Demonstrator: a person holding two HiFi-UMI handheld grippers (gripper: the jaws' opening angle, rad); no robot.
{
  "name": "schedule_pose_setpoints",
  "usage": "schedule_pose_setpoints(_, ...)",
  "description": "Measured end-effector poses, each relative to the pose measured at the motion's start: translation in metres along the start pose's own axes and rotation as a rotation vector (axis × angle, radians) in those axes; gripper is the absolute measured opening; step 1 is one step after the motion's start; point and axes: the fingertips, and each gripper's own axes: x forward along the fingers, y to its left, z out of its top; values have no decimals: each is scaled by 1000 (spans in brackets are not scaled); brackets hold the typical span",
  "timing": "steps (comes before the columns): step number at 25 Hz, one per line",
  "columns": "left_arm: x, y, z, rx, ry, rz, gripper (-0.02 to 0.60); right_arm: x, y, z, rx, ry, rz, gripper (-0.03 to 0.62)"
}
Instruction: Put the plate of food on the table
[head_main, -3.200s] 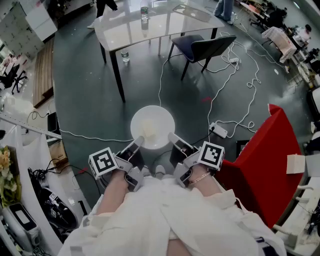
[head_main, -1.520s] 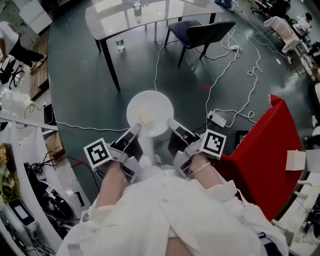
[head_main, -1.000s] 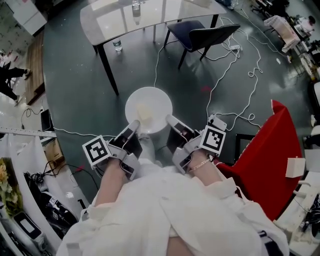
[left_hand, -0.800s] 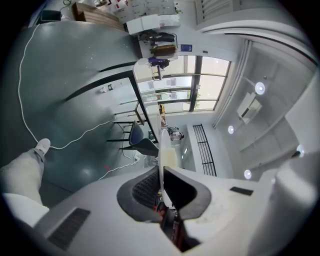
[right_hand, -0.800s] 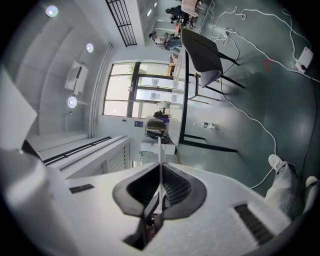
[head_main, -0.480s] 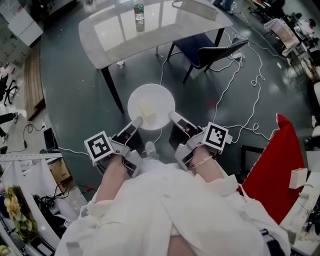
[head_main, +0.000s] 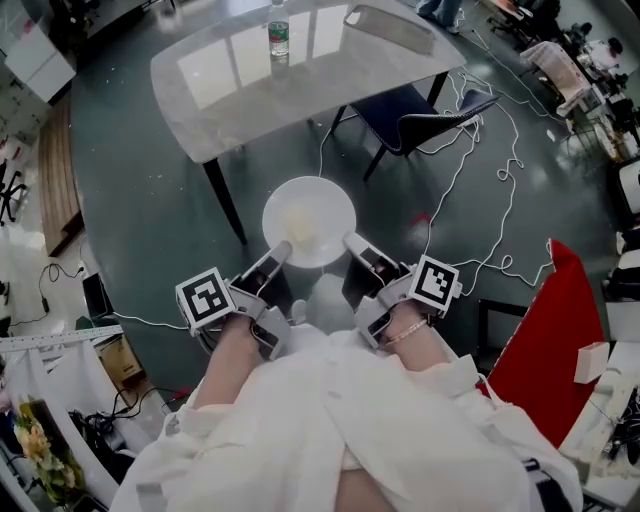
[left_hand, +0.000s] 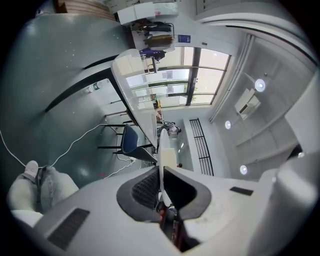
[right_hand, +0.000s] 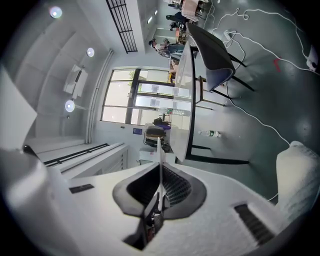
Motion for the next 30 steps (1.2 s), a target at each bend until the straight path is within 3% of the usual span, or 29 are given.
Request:
schedule_pose_setpoints(13,46,9,70,-10,-44,23,23,75,-9,47,16,59,3,11)
schedule_pose_setpoints(20,103,7,127,15,-65,48,23,134,-10,104,19,77,-14,11)
schedule_pose_setpoints(30,179,-12,203,-1,-123,27,25,213,4,188,33,123,21,11)
